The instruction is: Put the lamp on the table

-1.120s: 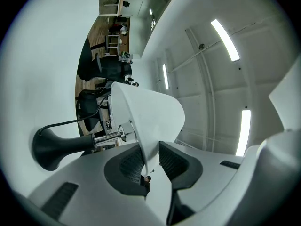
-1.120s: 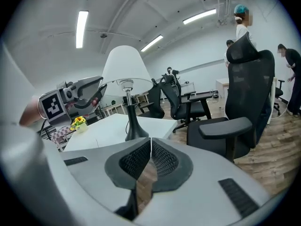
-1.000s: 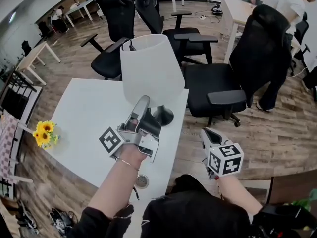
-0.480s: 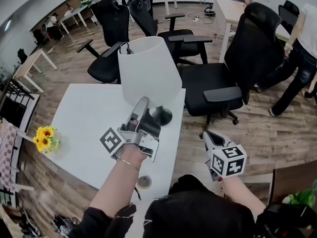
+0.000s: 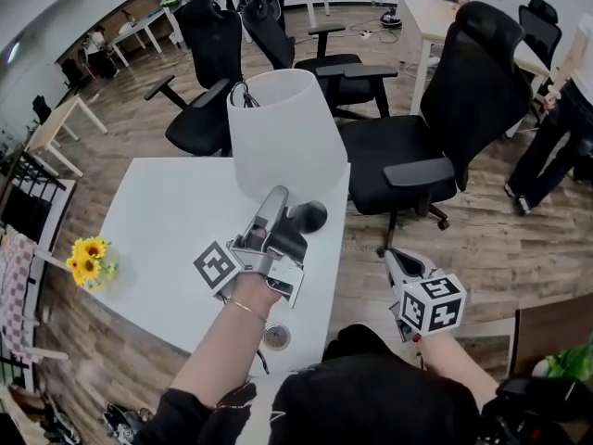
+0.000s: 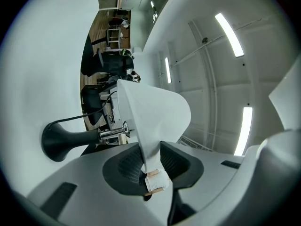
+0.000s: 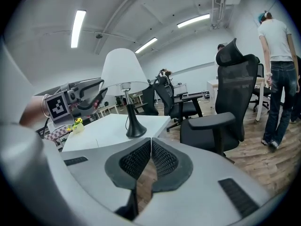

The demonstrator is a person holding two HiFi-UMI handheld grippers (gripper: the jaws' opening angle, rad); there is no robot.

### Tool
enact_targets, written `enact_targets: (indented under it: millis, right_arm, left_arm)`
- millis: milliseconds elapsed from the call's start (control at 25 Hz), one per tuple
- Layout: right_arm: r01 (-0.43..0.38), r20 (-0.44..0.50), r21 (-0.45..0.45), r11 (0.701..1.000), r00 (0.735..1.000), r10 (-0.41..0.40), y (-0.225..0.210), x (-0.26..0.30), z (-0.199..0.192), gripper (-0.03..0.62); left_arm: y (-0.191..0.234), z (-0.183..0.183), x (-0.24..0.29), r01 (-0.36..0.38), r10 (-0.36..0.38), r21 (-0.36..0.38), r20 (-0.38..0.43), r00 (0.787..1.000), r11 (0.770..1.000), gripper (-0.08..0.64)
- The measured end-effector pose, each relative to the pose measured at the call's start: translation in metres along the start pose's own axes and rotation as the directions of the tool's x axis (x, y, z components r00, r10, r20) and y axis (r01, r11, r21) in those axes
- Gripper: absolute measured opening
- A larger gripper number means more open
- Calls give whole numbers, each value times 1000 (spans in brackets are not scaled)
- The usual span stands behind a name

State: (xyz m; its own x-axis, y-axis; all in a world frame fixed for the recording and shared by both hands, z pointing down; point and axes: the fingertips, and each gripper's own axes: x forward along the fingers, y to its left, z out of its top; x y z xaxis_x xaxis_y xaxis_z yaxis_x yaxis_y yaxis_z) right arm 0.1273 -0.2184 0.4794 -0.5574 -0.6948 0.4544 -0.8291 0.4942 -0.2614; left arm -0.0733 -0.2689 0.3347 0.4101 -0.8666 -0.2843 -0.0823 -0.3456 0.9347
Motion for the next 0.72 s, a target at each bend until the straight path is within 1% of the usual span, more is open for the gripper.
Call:
enact_targets:
  millis: [280,720]
  right_arm:
    - [15,-27,13,1000,1000,-15,-5,-9,-14,20]
    - [40,-40,22,999,998,-40,-12,-18,-25,20]
  left_arm:
    - [1,1,0,-11,11,-7,3,1000,1000,115]
    - [2,-2,-2,-18,18,12,6,1000,1000,118]
